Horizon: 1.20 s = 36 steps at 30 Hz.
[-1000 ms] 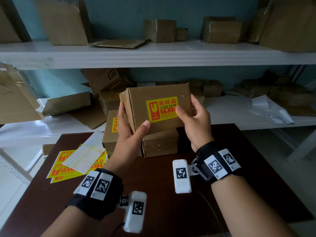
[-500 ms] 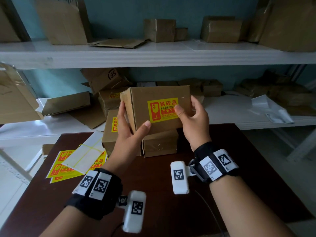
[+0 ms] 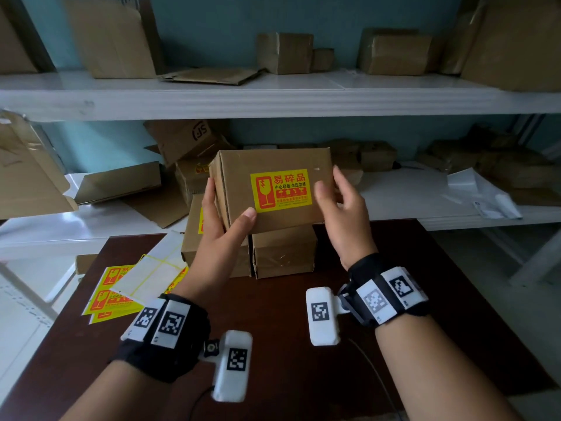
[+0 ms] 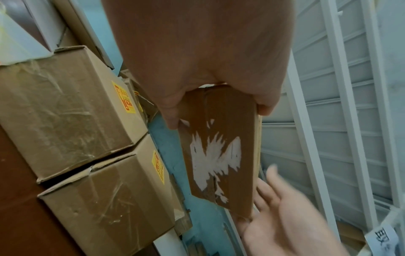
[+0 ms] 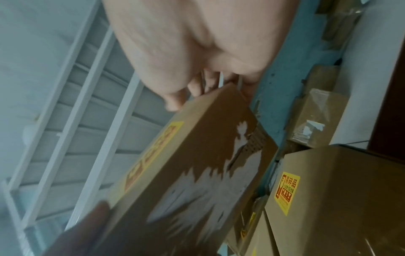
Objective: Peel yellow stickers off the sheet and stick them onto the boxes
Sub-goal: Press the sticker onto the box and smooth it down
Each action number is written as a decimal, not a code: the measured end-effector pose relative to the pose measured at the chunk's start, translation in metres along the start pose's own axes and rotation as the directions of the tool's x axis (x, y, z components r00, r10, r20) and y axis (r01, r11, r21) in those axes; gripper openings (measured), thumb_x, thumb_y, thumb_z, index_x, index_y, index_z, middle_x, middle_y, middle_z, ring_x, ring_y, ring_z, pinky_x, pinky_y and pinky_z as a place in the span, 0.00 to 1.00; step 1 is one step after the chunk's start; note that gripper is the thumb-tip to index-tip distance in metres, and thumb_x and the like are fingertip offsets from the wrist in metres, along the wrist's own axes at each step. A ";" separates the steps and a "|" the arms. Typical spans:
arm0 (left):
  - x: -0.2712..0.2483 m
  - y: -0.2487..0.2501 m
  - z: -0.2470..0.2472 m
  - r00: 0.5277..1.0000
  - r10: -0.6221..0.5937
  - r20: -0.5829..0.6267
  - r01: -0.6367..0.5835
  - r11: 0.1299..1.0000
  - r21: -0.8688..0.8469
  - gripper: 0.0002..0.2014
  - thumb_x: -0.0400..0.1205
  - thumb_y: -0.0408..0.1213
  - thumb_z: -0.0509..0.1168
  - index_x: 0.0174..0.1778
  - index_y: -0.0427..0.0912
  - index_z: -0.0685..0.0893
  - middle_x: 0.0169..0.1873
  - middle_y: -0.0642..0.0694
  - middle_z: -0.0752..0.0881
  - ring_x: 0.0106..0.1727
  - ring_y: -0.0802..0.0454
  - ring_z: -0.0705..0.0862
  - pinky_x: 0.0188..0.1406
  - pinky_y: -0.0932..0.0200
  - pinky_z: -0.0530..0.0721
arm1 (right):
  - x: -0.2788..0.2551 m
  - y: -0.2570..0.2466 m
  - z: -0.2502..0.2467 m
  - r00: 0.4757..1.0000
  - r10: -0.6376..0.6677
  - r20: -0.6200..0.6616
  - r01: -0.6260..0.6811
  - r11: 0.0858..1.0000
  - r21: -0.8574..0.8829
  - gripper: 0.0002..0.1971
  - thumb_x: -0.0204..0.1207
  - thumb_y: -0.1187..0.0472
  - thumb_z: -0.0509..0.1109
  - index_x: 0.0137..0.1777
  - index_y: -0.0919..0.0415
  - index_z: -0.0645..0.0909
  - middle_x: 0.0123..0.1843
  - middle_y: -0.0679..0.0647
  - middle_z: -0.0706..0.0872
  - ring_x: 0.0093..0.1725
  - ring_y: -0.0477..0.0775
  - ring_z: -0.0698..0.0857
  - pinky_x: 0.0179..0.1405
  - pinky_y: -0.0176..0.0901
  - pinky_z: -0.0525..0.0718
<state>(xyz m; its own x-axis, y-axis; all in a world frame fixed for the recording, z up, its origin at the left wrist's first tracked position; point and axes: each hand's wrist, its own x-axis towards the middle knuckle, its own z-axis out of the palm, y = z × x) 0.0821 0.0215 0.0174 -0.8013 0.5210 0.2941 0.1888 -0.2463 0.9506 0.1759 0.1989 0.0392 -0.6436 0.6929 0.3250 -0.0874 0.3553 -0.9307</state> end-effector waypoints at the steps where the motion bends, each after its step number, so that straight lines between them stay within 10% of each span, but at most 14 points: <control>1: -0.001 0.000 0.002 1.000 0.015 0.004 -0.015 1.000 0.020 0.47 0.77 0.53 0.71 0.86 0.67 0.47 0.83 0.58 0.64 0.80 0.60 0.71 0.80 0.43 0.72 | -0.003 -0.001 0.003 0.999 0.027 0.029 -0.025 0.998 -0.057 0.47 0.76 0.35 0.73 0.89 0.48 0.55 0.89 0.49 0.62 0.86 0.50 0.63 0.85 0.56 0.65; 4: -0.004 -0.003 0.005 0.999 0.024 0.025 -0.024 0.999 0.024 0.49 0.75 0.56 0.72 0.86 0.67 0.45 0.84 0.57 0.62 0.82 0.57 0.69 0.80 0.41 0.70 | -0.005 0.001 0.008 1.000 0.022 -0.015 -0.023 0.995 -0.102 0.57 0.64 0.34 0.81 0.89 0.47 0.54 0.88 0.49 0.65 0.85 0.49 0.64 0.84 0.54 0.66; 7: -0.003 -0.003 0.005 0.999 -0.018 0.033 0.018 1.000 -0.006 0.50 0.74 0.55 0.72 0.85 0.69 0.44 0.83 0.57 0.65 0.79 0.58 0.72 0.78 0.45 0.74 | 0.003 0.005 0.000 0.997 0.050 -0.066 -0.043 0.994 0.097 0.46 0.64 0.42 0.84 0.83 0.46 0.70 0.74 0.45 0.84 0.74 0.45 0.80 0.76 0.56 0.79; 13: 0.002 0.004 -0.004 0.993 -0.113 0.033 0.115 0.992 -0.049 0.41 0.80 0.50 0.71 0.85 0.68 0.54 0.77 0.56 0.76 0.72 0.55 0.81 0.68 0.49 0.82 | 0.006 0.006 -0.006 0.996 0.084 -0.002 -0.079 0.949 0.306 0.31 0.76 0.55 0.80 0.79 0.45 0.75 0.67 0.46 0.87 0.59 0.38 0.88 0.53 0.35 0.88; 16: 0.007 0.009 -0.017 0.984 -0.143 0.109 0.146 0.989 -0.019 0.36 0.77 0.56 0.67 0.83 0.63 0.63 0.73 0.54 0.80 0.72 0.54 0.81 0.70 0.39 0.78 | 0.006 0.002 -0.008 0.975 0.160 0.157 -0.215 0.869 0.445 0.43 0.69 0.50 0.82 0.83 0.42 0.67 0.68 0.50 0.88 0.65 0.53 0.88 0.59 0.53 0.89; 21: 0.007 0.017 -0.016 0.994 -0.071 -0.086 0.090 0.967 0.240 0.22 0.80 0.54 0.70 0.69 0.53 0.81 0.56 0.57 0.88 0.54 0.65 0.86 0.67 0.47 0.83 | -0.004 0.000 -0.003 0.967 0.124 0.223 -0.198 0.915 0.352 0.38 0.71 0.53 0.79 0.80 0.45 0.70 0.68 0.48 0.87 0.62 0.48 0.89 0.51 0.39 0.89; 24: 0.006 0.016 -0.017 0.988 0.027 -0.152 0.029 0.934 0.356 0.29 0.74 0.55 0.77 0.70 0.52 0.80 0.57 0.57 0.89 0.55 0.66 0.87 0.56 0.60 0.85 | -0.008 0.001 0.005 0.978 0.091 0.186 -0.148 0.934 0.324 0.40 0.70 0.53 0.82 0.81 0.46 0.69 0.70 0.47 0.85 0.62 0.44 0.89 0.53 0.38 0.89; 33: 0.017 0.006 -0.032 0.981 -0.003 -0.193 0.062 0.951 0.302 0.14 0.86 0.51 0.63 0.53 0.45 0.87 0.43 0.55 0.89 0.46 0.56 0.85 0.51 0.51 0.82 | -0.008 0.006 0.008 0.981 0.055 0.185 -0.105 0.957 0.272 0.49 0.64 0.45 0.85 0.84 0.43 0.63 0.73 0.45 0.80 0.70 0.49 0.84 0.64 0.52 0.88; 36: 0.015 0.008 -0.028 0.982 -0.013 -0.189 0.087 0.917 0.390 0.24 0.80 0.60 0.68 0.65 0.49 0.80 0.51 0.58 0.87 0.52 0.59 0.86 0.51 0.57 0.84 | -0.011 0.009 0.014 0.978 0.039 0.203 -0.088 0.967 0.240 0.52 0.63 0.43 0.86 0.85 0.44 0.61 0.75 0.46 0.78 0.72 0.50 0.81 0.66 0.51 0.87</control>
<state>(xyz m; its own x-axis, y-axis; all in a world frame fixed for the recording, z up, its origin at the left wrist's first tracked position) 0.0553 0.0047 0.0266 -0.8966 0.3601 0.2579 0.3246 0.1380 0.9357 0.1716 0.1859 0.0250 -0.7873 0.5647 0.2478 -0.2105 0.1316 -0.9687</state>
